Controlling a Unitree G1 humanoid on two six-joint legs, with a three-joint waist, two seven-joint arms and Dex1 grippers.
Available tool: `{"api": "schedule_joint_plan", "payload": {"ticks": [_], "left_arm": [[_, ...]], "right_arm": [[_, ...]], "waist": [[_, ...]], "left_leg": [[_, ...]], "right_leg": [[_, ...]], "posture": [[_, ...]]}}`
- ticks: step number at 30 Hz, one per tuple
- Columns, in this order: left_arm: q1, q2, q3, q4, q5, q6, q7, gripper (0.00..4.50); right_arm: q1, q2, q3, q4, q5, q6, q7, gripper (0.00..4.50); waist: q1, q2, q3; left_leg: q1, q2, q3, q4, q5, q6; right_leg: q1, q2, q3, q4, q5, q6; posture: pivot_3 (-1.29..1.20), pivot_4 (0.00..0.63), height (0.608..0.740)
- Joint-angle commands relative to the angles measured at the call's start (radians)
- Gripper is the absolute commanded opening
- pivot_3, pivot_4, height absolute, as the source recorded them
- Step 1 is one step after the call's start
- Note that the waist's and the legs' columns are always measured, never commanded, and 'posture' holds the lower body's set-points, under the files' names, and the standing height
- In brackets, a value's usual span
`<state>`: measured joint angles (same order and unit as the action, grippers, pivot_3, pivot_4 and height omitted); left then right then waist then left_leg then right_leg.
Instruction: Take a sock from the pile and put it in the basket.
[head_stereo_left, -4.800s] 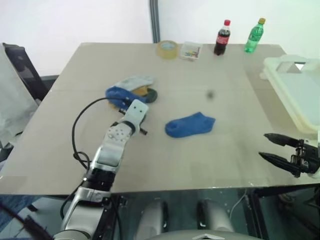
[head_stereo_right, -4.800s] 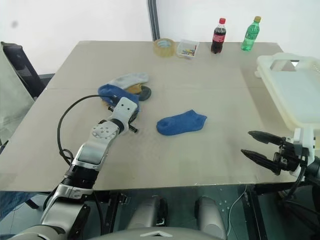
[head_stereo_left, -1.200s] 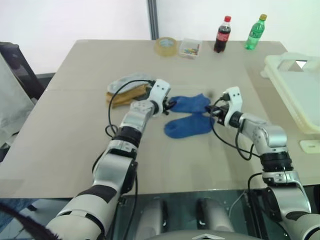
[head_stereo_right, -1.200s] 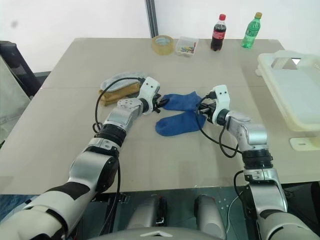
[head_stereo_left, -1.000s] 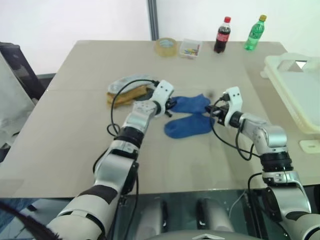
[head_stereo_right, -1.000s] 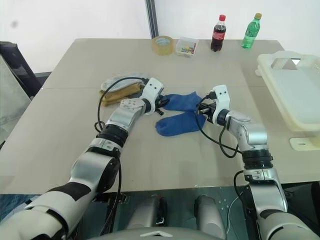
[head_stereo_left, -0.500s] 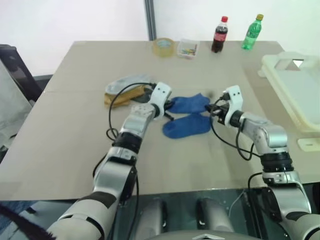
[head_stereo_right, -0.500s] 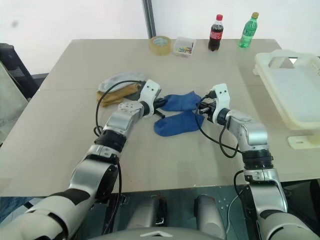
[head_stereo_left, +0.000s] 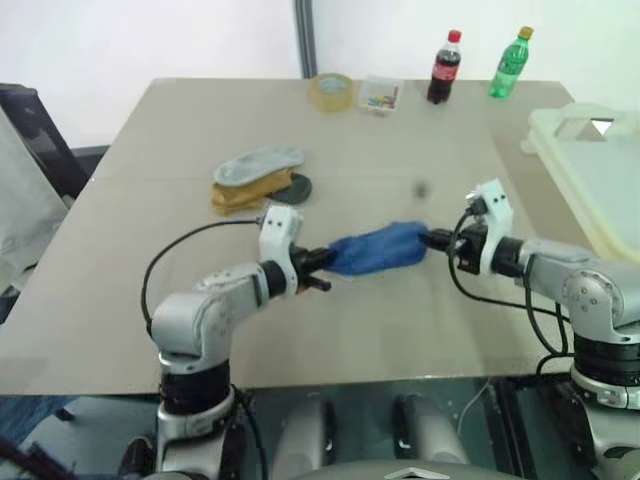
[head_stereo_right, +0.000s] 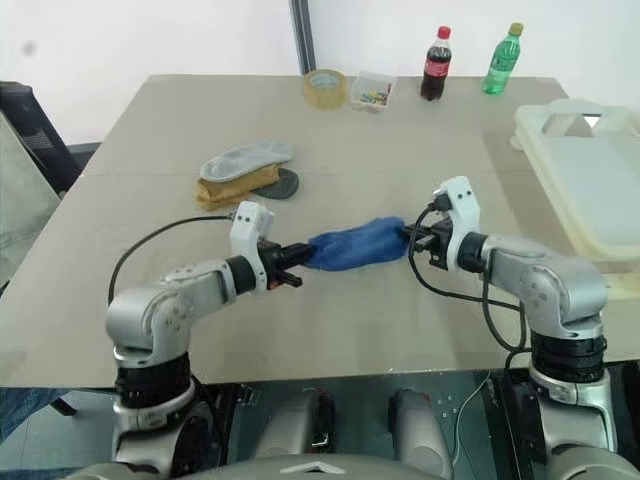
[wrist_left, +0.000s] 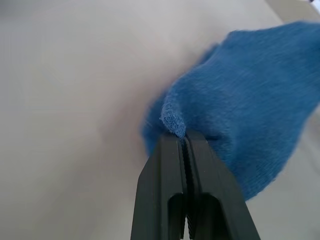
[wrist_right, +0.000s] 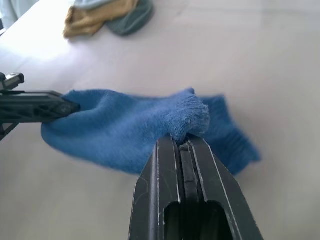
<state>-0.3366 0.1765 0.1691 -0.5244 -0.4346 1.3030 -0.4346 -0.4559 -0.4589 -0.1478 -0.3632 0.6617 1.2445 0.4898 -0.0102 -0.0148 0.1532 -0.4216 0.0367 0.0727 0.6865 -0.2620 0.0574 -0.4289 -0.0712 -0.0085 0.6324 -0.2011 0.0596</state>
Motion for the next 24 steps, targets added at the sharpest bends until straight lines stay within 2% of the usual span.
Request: {"api": "schedule_joint_plan", "payload": {"ticks": [1, 4, 11, 24], "left_arm": [[0.061, -0.033, -0.046, -0.098, 0.016, -0.072, 0.075, 0.04], [0.088, -0.04, -0.088, -0.097, 0.043, -0.145, 0.114, 0.04], [0.09, -0.053, -0.078, -0.058, 0.043, -0.291, 0.143, 0.04], [0.092, -0.038, -0.13, 0.035, 0.063, -0.328, 0.188, 0.04]], "right_arm": [[0.026, -0.007, -0.027, -0.035, 0.009, -0.004, -0.024, 0.0], [0.03, -0.006, -0.021, -0.031, 0.01, -0.011, -0.035, 0.0], [0.007, -0.018, -0.025, -0.026, 0.019, -0.015, -0.042, 0.0], [-0.012, 0.011, 0.047, 0.119, -0.068, -0.158, -0.05, 0.0]], "waist": [[0.0, 0.0, 0.0], [-0.002, 0.0, 0.0], [-0.001, 0.0, 0.0], [-0.001, 0.0, 0.0]], "left_leg": [[0.002, 0.0, 0.0, 0.0, 0.0, 0.0], [0.008, 0.0, 0.001, -0.001, 0.0, 0.0], [0.007, 0.0, 0.001, -0.001, 0.0, 0.0], [0.006, -0.001, 0.0, -0.001, 0.0, 0.0]], "right_leg": [[0.002, 0.0, 0.0, 0.0, 0.0, -0.001], [0.006, 0.001, 0.001, 0.0, -0.002, -0.004], [0.006, 0.001, 0.001, -0.001, -0.002, -0.004], [0.006, 0.001, 0.0, -0.002, -0.002, -0.004]], "posture": [[0.0, 0.15, 0.74], [0.0, 0.15, 0.74], [0.0, 0.15, 0.74], [0.0, 0.15, 0.74]]}}
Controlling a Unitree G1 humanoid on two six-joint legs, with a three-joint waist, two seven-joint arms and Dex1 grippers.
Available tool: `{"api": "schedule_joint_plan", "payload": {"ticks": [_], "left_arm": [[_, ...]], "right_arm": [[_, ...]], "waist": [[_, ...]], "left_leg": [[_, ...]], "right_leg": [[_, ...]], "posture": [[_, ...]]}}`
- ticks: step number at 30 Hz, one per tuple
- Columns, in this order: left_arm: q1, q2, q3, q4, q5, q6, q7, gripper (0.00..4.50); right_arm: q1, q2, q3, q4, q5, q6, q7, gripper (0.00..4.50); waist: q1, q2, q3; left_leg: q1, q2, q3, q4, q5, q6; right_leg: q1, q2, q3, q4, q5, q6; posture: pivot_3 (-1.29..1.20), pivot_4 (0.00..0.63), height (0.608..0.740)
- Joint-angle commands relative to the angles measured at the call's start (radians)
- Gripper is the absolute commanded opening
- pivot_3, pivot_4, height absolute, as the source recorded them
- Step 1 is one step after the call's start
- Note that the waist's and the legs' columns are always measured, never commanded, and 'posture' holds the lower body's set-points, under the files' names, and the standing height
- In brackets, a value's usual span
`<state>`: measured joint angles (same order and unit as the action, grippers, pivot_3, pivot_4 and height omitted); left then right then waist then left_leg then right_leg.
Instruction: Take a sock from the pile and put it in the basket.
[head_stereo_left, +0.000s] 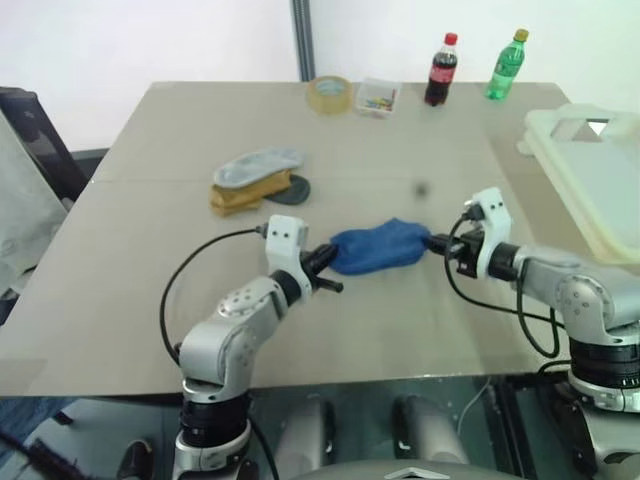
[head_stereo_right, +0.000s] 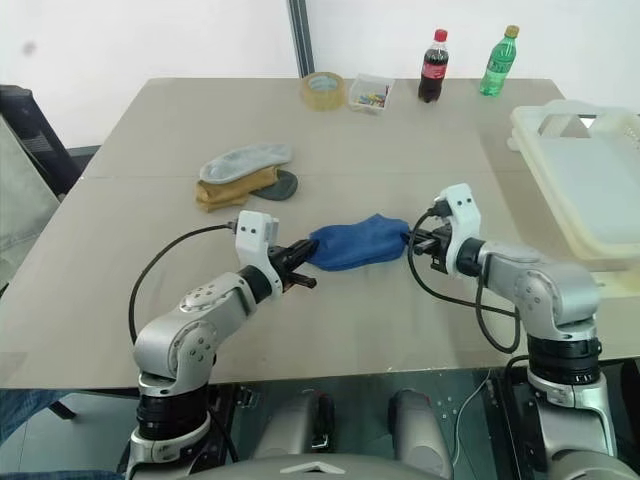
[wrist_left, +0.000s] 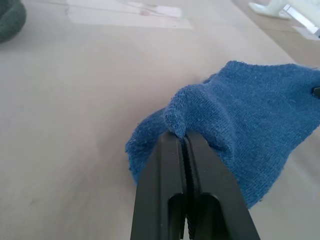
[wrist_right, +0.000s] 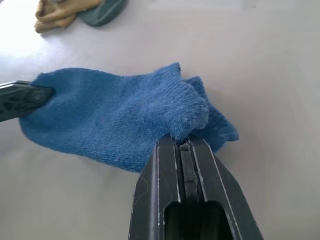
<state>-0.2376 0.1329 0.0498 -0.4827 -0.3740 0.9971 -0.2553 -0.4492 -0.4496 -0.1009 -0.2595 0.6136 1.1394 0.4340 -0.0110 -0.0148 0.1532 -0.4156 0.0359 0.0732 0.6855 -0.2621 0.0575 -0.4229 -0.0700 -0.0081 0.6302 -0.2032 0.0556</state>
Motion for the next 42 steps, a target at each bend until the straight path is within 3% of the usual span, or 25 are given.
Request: {"api": "schedule_joint_plan", "payload": {"ticks": [1, 34, 39, 42], "left_arm": [[-0.007, 0.005, -0.01, -0.003, 0.0, -0.026, 0.01, 0.04], [-0.04, -0.016, -0.057, 0.135, 0.026, -0.142, 0.038, 0.04], [-0.055, -0.026, -0.044, 0.145, 0.017, -0.169, 0.037, 0.0], [-0.065, -0.022, -0.054, 0.158, 0.027, -0.178, 0.035, 0.0]], "right_arm": [[-0.023, 0.005, 0.003, 0.027, -0.026, -0.065, 0.006, 0.0], [0.004, -0.032, 0.059, 0.01, -0.037, -0.048, 0.075, 0.0], [0.011, -0.032, 0.067, 0.004, -0.055, -0.084, 0.08, 2.22], [0.011, -0.04, 0.064, 0.0, -0.068, -0.108, 0.08, 2.22]], "waist": [[0.0, 0.0, 0.0], [0.0, 0.0, 0.0], [0.001, 0.0, 0.0], [0.001, 0.0, 0.0]], "left_leg": [[0.0, 0.0, 0.0, 0.0, 0.0, 0.0], [0.0, 0.001, 0.0, -0.001, 0.0, 0.0], [0.0, 0.001, 0.0, -0.001, 0.0, 0.0], [-0.001, 0.001, 0.0, -0.001, 0.0, 0.0]], "right_leg": [[0.0, 0.0, 0.0, 0.0, 0.0, 0.0], [0.0, 0.0, 0.0, -0.002, 0.0, 0.0], [0.0, 0.0, 0.0, -0.002, 0.0, 0.0], [0.0, 0.0, 0.0, -0.002, 0.0, 0.0]], "posture": [[0.0, 0.15, 0.74], [0.0, 0.15, 0.74], [0.0, 0.15, 0.74], [0.0, 0.15, 0.74]]}}
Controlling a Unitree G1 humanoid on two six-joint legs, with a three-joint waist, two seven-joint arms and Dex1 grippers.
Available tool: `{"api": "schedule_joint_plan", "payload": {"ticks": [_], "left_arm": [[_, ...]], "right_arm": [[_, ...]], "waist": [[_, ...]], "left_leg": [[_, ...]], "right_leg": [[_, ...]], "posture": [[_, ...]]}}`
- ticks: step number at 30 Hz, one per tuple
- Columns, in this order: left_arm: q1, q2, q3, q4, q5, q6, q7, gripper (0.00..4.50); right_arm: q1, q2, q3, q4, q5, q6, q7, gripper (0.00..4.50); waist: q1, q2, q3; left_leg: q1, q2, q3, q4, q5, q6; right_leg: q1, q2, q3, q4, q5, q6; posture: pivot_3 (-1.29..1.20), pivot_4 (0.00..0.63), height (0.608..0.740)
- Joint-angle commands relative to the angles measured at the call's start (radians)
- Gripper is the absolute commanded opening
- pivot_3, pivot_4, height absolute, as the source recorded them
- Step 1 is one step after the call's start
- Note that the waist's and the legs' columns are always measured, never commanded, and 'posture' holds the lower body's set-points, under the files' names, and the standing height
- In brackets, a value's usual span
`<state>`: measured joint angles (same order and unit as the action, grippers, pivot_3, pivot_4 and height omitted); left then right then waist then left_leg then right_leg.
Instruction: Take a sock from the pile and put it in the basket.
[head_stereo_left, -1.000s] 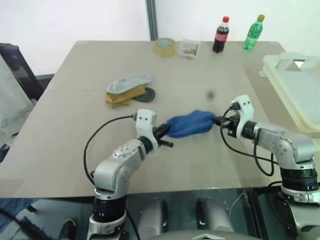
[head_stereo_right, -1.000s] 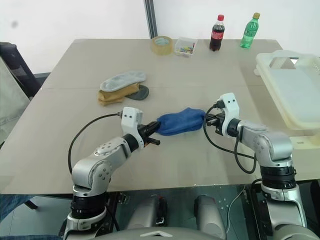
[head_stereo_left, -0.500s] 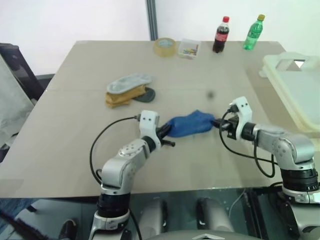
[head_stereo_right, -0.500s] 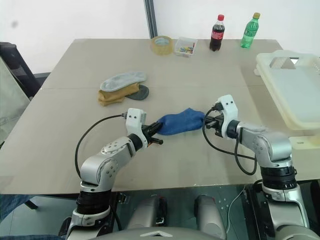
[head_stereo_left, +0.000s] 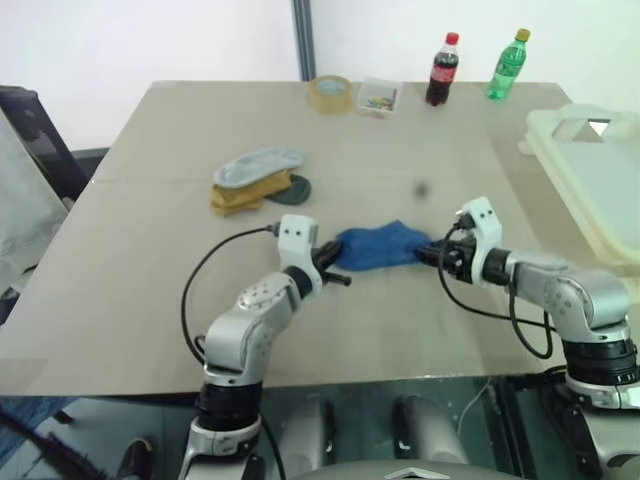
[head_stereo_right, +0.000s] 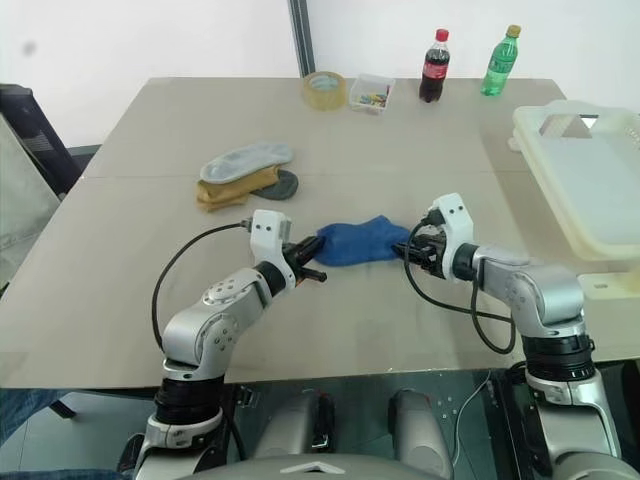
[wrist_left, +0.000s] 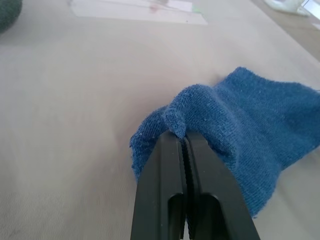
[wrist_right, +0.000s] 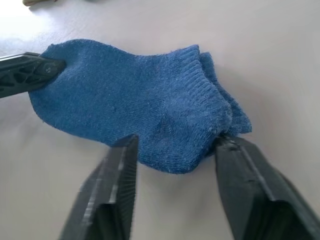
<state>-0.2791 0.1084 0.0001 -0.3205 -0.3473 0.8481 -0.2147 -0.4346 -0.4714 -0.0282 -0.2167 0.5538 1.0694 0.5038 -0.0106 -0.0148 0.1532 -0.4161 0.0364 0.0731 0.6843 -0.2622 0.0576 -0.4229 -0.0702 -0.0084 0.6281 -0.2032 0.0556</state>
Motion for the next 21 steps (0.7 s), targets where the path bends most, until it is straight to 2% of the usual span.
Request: {"api": "schedule_joint_plan", "payload": {"ticks": [1, 4, 7, 10, 12, 17, 20, 21], "left_arm": [[-0.022, 0.008, -0.013, -0.002, 0.009, -0.034, -0.007, 0.0], [-0.013, 0.014, -0.023, 0.0, 0.012, -0.036, -0.01, 0.0], [-0.007, 0.015, -0.023, 0.004, 0.011, -0.036, -0.009, 0.0], [-0.011, 0.012, -0.025, 0.017, 0.012, -0.04, -0.008, 0.0], [-0.014, 0.011, -0.028, 0.025, 0.014, -0.04, -0.009, 0.0], [-0.019, 0.008, -0.025, 0.041, 0.01, -0.042, -0.013, 0.0], [-0.023, 0.0, -0.015, 0.049, 0.002, -0.039, -0.011, 0.0], [-0.026, -0.006, 0.0, 0.051, -0.01, -0.037, -0.01, 0.3]], "right_arm": [[-0.008, -0.026, -0.01, -0.047, -0.015, -0.055, 0.014, 2.22], [-0.045, -0.066, 0.026, -0.088, -0.07, -0.14, 0.03, 2.22], [-0.117, -0.042, 0.049, -0.144, -0.05, -0.111, 0.017, 2.22], [-0.119, -0.043, 0.17, -0.141, -0.15, -0.219, 0.036, 2.22], [-0.097, -0.027, 0.238, -0.088, -0.22, -0.325, 0.042, 2.22], [-0.047, 0.031, 0.293, 0.077, -0.323, -0.535, 0.044, 2.22], [-0.033, 0.041, 0.307, 0.145, -0.37, -0.573, 0.041, 2.22], [-0.031, 0.046, 0.303, 0.154, -0.377, -0.556, 0.035, 2.28]], "waist": [[0.0, 0.0, 0.0], [0.0, 0.0, 0.0], [-0.006, 0.0, 0.0], [-0.002, 0.0, 0.0], [0.003, 0.0, 0.0], [0.003, 0.0, 0.0], [0.003, 0.0, 0.0], [0.003, 0.0, 0.0]], "left_leg": [[0.0, 0.0, 0.0, 0.0, 0.0, 0.0], [0.0, 0.0, 0.0, 0.0, 0.0, 0.0], [0.0, 0.0, 0.001, 0.0, 0.0, 0.0], [0.0, 0.0, 0.0, -0.001, 0.0, 0.0], [0.0, 0.0, -0.001, -0.001, 0.0, 0.0], [-0.001, 0.0, 0.001, -0.001, 0.0, 0.0], [-0.001, 0.0, 0.001, 0.0, 0.0, 0.0], [-0.001, -0.001, 0.001, 0.0, 0.0, 0.0]], "right_leg": [[0.0, 0.0, 0.0, 0.0, 0.0, 0.0], [0.0, 0.0, 0.0, 0.0, 0.0, 0.0], [-0.001, 0.0, 0.0, 0.0, 0.0, 0.0], [-0.001, 0.002, -0.001, 0.0, 0.0, 0.0], [0.0, 0.002, -0.002, 0.0, 0.0, 0.0], [0.0, -0.001, 0.0, -0.002, 0.0, 0.001], [0.0, 0.0, 0.0, -0.002, 0.0, 0.001], [0.0, 0.0, 0.0, -0.002, 0.0, 0.001]], "posture": [[0.0, 0.15, 0.74], [0.0, 0.15, 0.74], [0.0, 0.15, 0.74], [0.0, 0.15, 0.74], [0.0, 0.15, 0.74], [0.0, 0.15, 0.74], [0.0, 0.15, 0.74], [0.0, 0.15, 0.74]]}}
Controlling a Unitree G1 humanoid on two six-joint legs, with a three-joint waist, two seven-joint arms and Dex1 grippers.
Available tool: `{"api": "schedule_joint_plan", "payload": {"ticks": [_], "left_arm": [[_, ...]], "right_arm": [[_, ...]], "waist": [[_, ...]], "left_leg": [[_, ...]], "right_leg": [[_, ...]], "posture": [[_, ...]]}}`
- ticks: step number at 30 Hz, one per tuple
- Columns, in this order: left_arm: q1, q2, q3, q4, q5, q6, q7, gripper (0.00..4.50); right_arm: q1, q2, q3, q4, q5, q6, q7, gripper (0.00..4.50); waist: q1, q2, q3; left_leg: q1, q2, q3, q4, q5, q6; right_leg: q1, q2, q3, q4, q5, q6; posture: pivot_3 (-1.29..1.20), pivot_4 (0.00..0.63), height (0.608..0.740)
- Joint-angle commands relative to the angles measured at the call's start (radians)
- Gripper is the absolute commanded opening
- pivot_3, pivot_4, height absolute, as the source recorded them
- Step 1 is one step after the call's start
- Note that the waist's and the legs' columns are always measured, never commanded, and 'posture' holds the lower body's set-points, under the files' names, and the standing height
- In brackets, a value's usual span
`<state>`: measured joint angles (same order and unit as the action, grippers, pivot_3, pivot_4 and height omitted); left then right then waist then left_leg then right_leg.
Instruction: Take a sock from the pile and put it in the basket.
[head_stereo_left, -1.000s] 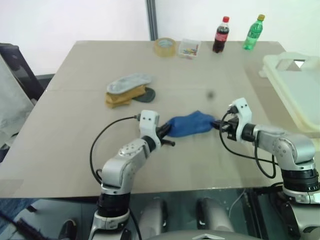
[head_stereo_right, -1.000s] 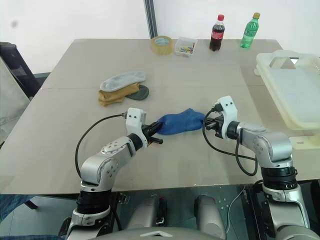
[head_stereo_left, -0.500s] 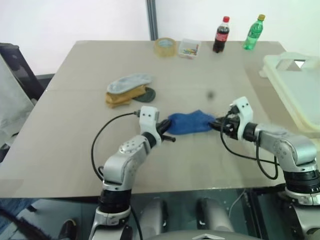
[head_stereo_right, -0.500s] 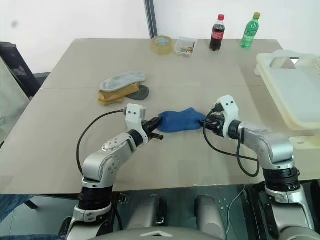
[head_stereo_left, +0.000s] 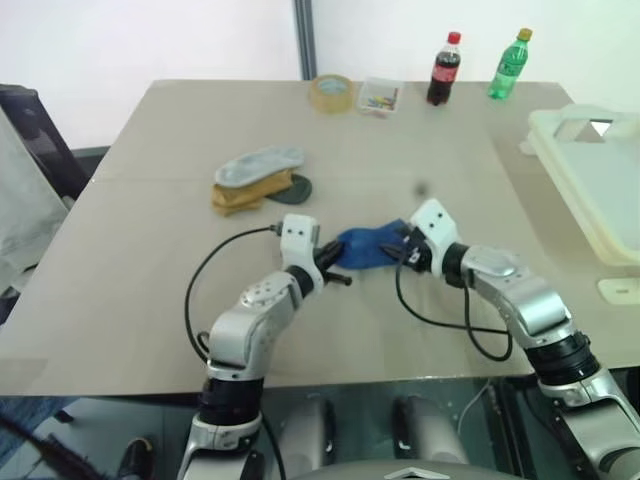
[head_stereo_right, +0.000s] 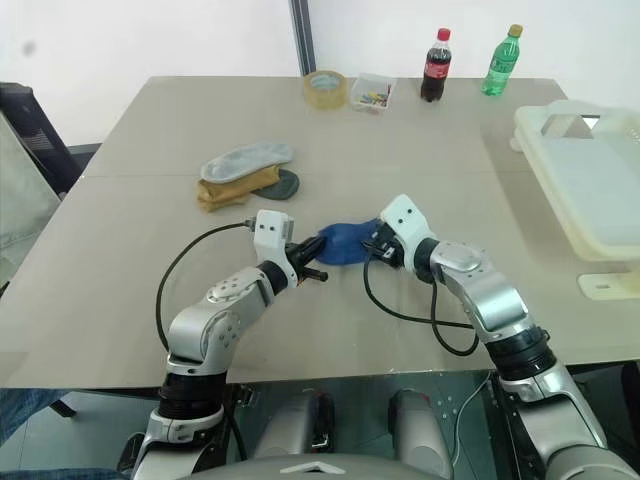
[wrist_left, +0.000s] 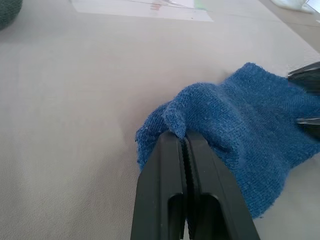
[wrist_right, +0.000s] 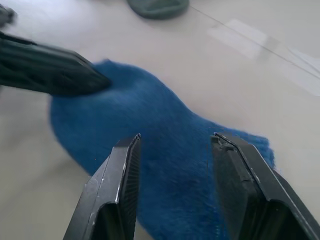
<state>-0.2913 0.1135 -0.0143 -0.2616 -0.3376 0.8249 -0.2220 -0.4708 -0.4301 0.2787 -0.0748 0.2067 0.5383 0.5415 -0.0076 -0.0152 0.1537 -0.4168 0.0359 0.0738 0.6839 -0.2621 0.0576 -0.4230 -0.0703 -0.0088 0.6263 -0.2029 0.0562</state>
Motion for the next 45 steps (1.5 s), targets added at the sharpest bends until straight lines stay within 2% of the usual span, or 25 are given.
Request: {"api": "schedule_joint_plan", "payload": {"ticks": [1, 2, 4, 7, 8, 10, 15, 22, 29, 35, 38, 40, 42, 45], "left_arm": [[-0.015, -0.017, 0.03, -0.008, -0.034, -0.013, -0.007, 0.69], [-0.014, -0.021, 0.044, -0.011, -0.048, -0.013, -0.013, 0.98], [-0.01, -0.019, 0.052, -0.017, -0.054, -0.012, -0.016, 2.01], [-0.007, 0.001, 0.044, -0.025, -0.04, -0.008, -0.013, 3.21], [-0.007, 0.005, 0.047, -0.024, -0.037, -0.003, -0.006, 3.76], [-0.01, 0.015, 0.056, -0.012, -0.035, 0.015, 0.005, 4.41], [-0.018, 0.048, 0.05, 0.012, -0.043, 0.093, 0.003, 4.41], [-0.015, 0.024, 0.072, 0.037, -0.059, 0.177, 0.038, 4.41], [-0.032, -0.03, 0.191, 0.055, -0.106, 0.222, 0.096, 4.41], [-0.037, -0.034, 0.219, 0.063, -0.124, 0.245, 0.124, 4.41], [-0.044, -0.052, 0.245, 0.063, -0.157, 0.296, 0.134, 4.41], [-0.047, -0.071, 0.264, 0.073, -0.207, 0.401, 0.13, 4.41], [-0.043, -0.063, 0.232, 0.074, -0.228, 0.479, 0.11, 4.41], [-0.056, -0.059, 0.148, 0.101, -0.226, 0.493, 0.08, 4.41]], "right_arm": [[0.006, 0.009, -0.008, 0.017, -0.034, -0.011, -0.004, 2.31], [0.008, 0.013, -0.01, 0.019, -0.037, 0.004, -0.004, 2.31], [0.015, 0.018, -0.011, 0.023, -0.046, 0.012, 0.002, 2.31], [0.029, 0.018, -0.01, 0.029, -0.057, 0.011, 0.01, 2.31], [0.032, 0.018, -0.011, 0.029, -0.058, 0.014, 0.011, 2.31], [0.039, 0.02, -0.012, 0.027, -0.06, 0.021, 0.011, 2.31], [0.046, 0.031, -0.013, 0.027, -0.064, 0.025, 0.01, 2.31], [0.059, 0.041, -0.01, 0.016, -0.07, 0.031, 0.013, 2.31], [0.055, 0.045, -0.011, 0.013, -0.079, 0.036, 0.023, 2.31], [0.046, 0.06, -0.005, 0.021, -0.088, 0.034, 0.033, 2.31], [0.045, 0.065, -0.004, 0.023, -0.092, 0.032, 0.036, 2.31], [0.045, 0.068, -0.002, 0.029, -0.094, 0.027, 0.037, 2.31], [0.043, 0.073, 0.0, 0.031, -0.096, 0.024, 0.038, 2.31], [0.035, 0.085, 0.004, 0.036, -0.099, 0.022, 0.038, 2.31]], "waist": [[-0.001, 0.0, 0.0], [-0.002, 0.0, 0.0], [-0.005, 0.0, 0.0], [-0.004, 0.0, 0.0], [-0.004, 0.0, 0.0], [-0.003, 0.0, 0.0], [-0.005, 0.0, -0.001], [-0.005, 0.001, -0.003], [-0.006, 0.001, -0.004], [-0.009, 0.001, -0.005], [-0.01, 0.001, -0.005], [-0.01, 0.001, -0.006], [-0.009, 0.001, -0.007], [-0.008, 0.002, -0.009]], "left_leg": [[0.0, 0.0, 0.0, 0.0, 0.0, 0.0], [0.0, 0.0, -0.001, 0.0, 0.0, 0.0], [0.0, 0.001, -0.001, 0.0, 0.0, 0.0], [0.001, 0.001, -0.001, 0.0, 0.0, 0.0], [0.001, 0.001, 0.0, 0.0, 0.0, 0.0], [0.001, 0.001, -0.001, 0.0, 0.0, 0.0], [0.003, 0.001, -0.001, 0.0, 0.0, 0.0], [0.004, 0.001, -0.001, 0.0, 0.0, 0.0], [0.005, 0.001, -0.001, 0.0, 0.0, 0.0], [0.006, 0.001, 0.0, 0.0, 0.0, 0.0], [0.007, 0.001, 0.0, 0.0, 0.0, 0.0], [0.007, 0.001, 0.0, 0.0, 0.0, 0.0], [0.007, 0.001, 0.0, 0.0, 0.0, 0.0], [0.013, 0.001, 0.0, -0.002, 0.0, 0.0]], "right_leg": [[0.0, 0.0, 0.0, 0.0, 0.0, 0.0], [0.0, 0.001, -0.001, 0.001, 0.0, 0.0], [0.0, 0.001, -0.001, 0.001, 0.0, 0.0], [0.0, 0.001, -0.001, 0.001, 0.0, 0.0], [0.0, 0.001, -0.001, 0.001, 0.0, 0.0], [0.0, 0.001, -0.001, 0.001, 0.0, 0.0], [0.002, 0.001, -0.001, 0.001, 0.0, 0.0], [0.003, 0.0, -0.001, 0.001, 0.0, -0.001], [0.004, 0.0, 0.0, 0.001, 0.0, -0.001], [0.004, 0.001, 0.0, 0.001, 0.0, -0.001], [0.004, 0.001, 0.0, 0.001, 0.0, -0.001], [0.005, 0.001, 0.0, 0.002, 0.0, -0.001], [0.005, 0.001, 0.0, 0.001, 0.0, -0.001], [0.012, 0.0, 0.0, 0.0, -0.001, -0.001]], "posture": [[0.0, 0.15, 0.74], [0.0, 0.15, 0.74], [0.0, 0.15, 0.74], [0.0, 0.15, 0.74], [0.0, 0.15, 0.74], [0.0, 0.15, 0.74], [0.0, 0.15, 0.74], [0.0, 0.15, 0.74], [0.0, 0.15, 0.74], [0.0, 0.15, 0.74], [0.0, 0.15, 0.74], [0.0, 0.15, 0.74], [0.0, 0.15, 0.74], [0.0, 0.15, 0.74]]}}
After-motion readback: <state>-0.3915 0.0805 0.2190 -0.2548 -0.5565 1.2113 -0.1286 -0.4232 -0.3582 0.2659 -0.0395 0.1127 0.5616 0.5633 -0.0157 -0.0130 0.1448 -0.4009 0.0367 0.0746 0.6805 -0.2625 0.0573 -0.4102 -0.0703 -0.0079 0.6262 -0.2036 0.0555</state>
